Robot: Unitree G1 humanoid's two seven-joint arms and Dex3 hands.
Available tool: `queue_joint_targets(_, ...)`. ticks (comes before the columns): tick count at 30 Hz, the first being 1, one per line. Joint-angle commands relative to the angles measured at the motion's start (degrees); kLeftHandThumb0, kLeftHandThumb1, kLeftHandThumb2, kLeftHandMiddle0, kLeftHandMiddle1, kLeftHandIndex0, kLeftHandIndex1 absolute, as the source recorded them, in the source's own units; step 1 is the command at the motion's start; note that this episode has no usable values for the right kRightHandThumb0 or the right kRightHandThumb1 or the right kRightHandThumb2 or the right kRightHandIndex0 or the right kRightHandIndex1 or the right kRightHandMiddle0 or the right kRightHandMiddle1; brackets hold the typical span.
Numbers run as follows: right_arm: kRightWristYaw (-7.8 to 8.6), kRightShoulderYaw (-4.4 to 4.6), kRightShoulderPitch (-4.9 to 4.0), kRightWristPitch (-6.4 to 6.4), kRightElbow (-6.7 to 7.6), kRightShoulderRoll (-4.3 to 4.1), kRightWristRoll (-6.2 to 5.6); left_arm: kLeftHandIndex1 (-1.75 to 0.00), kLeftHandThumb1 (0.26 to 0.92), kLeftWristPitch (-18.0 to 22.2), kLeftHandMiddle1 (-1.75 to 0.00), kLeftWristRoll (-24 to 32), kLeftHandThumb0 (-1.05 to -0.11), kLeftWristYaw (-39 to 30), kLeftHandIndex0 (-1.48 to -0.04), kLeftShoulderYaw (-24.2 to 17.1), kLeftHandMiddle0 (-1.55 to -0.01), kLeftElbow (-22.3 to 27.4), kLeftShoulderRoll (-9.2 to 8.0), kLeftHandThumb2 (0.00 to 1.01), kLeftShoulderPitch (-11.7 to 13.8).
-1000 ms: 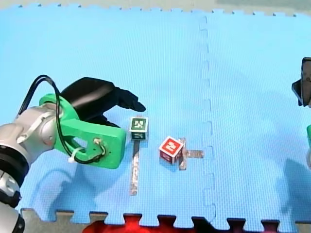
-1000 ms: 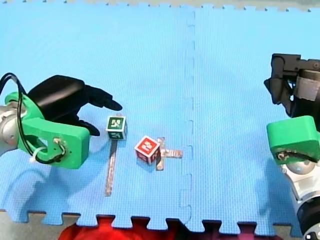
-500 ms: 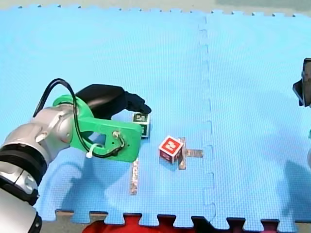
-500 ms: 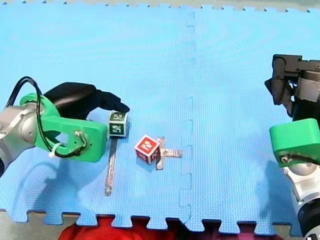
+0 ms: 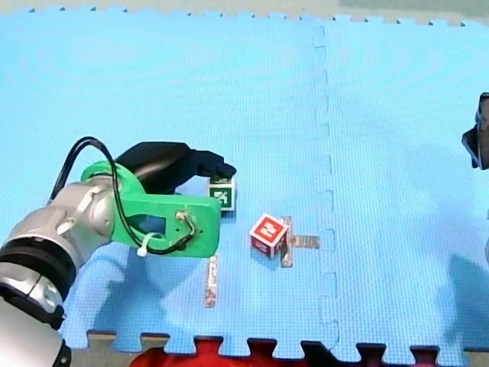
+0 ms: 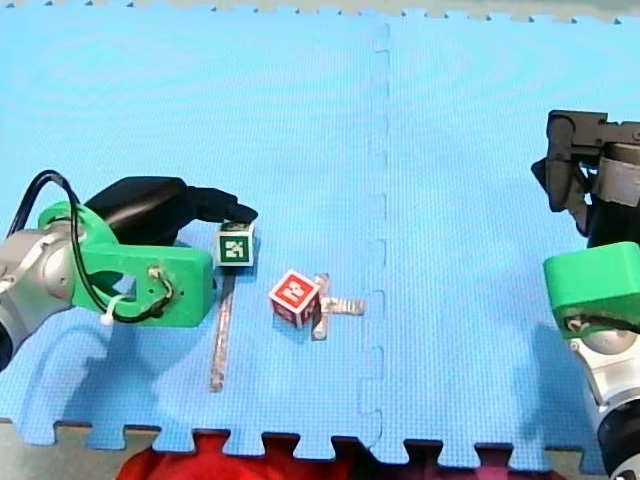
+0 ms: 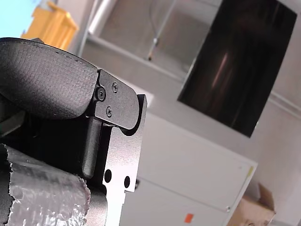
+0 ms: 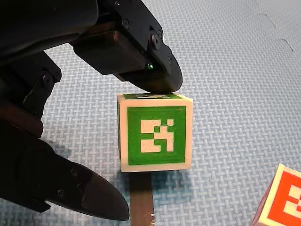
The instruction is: Stack cube left
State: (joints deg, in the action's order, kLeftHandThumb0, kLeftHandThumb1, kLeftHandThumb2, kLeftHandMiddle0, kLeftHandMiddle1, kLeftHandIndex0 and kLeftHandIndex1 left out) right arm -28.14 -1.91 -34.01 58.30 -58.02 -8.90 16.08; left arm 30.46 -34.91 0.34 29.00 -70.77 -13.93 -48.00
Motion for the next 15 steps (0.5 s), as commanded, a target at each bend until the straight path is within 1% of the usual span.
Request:
queue_joint_targets(1,0.14,-0.31,0.21,0.33,0.14,-0.43,-0.3,0.0,0.701,-0.2,-1.75,-0.1,-0.393,-1.1,-0.68,0.1,-0.8,-0.2,0.03,0.0,0.3)
queue_joint_targets(4,0.41,-0.45,0.28,0.41,0.27,-0.49,-0.46,0.0,0.699,-0.2,-1.75,-0.1,-0.395,-1.2,-0.69,0.1,-0.79,-0.1,0.07,0.0,0.2)
queue_joint_targets(5,0.48,-0.49,0.29,0.42,0.29,-0.5,-0.51,-0.03,0.699,0.0,-1.75,-0.1,-0.395,-0.5,-0.73,0.1,-0.78,-0.2,0.13,0.0,0.3)
queue_joint_targets(7,0.55,-0.56,0.32,0.45,0.31,-0.51,-0.56,-0.09,0.699,0.8,-1.75,-0.2,-0.393,1.9,-0.88,0.0,-0.79,-0.4,0.36,0.0,0.8)
queue_joint_targets(8,0.56,-0.58,0.39,0.47,0.35,-0.5,-0.55,-0.14,0.7,1.4,-1.75,-0.1,-0.388,3.3,-1.0,-0.3,-0.83,-0.5,0.5,0.0,1.1)
queue_joint_targets(11,0.6,-0.64,0.52,0.51,0.42,-0.44,-0.57,-0.26,0.705,3.7,-1.75,0.9,-0.392,6.7,-1.25,-1.4,-0.9,-0.9,0.79,0.0,2.1)
queue_joint_targets(13,0.65,-0.69,0.57,0.5,0.52,-0.41,-0.6,-0.3,0.709,5.1,-1.75,1.3,-0.408,8.1,-1.31,-1.8,-0.93,-1.4,0.76,0.0,2.4)
queue_joint_targets(15,0.72,-0.74,0.57,0.43,0.59,-0.39,-0.65,-0.31,0.714,5.9,-1.75,1.4,-0.423,8.6,-1.32,-2.1,-0.94,-1.7,0.68,0.01,2.5)
